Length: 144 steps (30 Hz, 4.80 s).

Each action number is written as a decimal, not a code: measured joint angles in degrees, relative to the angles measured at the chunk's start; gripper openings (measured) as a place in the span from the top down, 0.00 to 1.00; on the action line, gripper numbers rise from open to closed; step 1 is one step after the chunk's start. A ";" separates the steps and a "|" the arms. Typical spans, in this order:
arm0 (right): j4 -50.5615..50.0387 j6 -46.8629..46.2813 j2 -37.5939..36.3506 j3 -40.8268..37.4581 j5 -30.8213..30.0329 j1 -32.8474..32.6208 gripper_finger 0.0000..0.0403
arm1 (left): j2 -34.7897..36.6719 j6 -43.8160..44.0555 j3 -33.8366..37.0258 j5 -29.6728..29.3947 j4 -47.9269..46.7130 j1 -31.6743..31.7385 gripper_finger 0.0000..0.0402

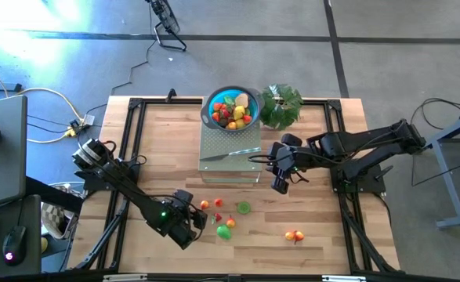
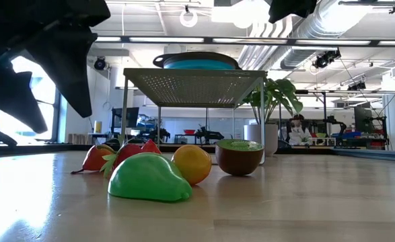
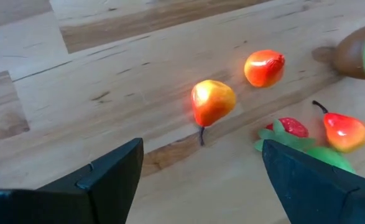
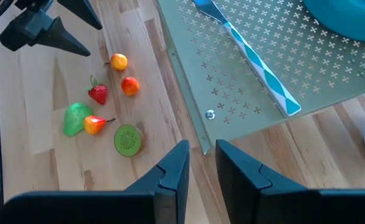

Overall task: Pick & Place Fruit
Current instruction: Put the orange peach in the blue bowl on the shelf

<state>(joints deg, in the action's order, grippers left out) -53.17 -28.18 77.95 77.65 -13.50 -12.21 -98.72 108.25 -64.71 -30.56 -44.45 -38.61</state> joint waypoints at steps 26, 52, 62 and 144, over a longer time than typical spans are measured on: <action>-0.05 0.09 0.00 0.00 -0.46 0.00 0.82 | 0.04 -18.36 7.50 4.14 18.19 9.73 0.20; -0.50 1.09 0.00 0.00 -0.46 0.00 0.82 | -4.22 -18.01 7.34 10.25 19.41 10.49 0.20; -0.48 1.14 0.00 0.00 -0.46 0.00 0.82 | -4.26 -17.82 7.37 10.31 19.22 10.49 0.20; -0.45 2.99 0.00 0.00 -1.11 0.00 0.82 | -4.00 -20.61 5.33 15.49 11.73 10.47 0.66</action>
<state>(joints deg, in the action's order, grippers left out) -53.62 -25.19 77.95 77.65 -14.61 -12.21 -102.72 87.64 -59.37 -15.07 -32.72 -28.14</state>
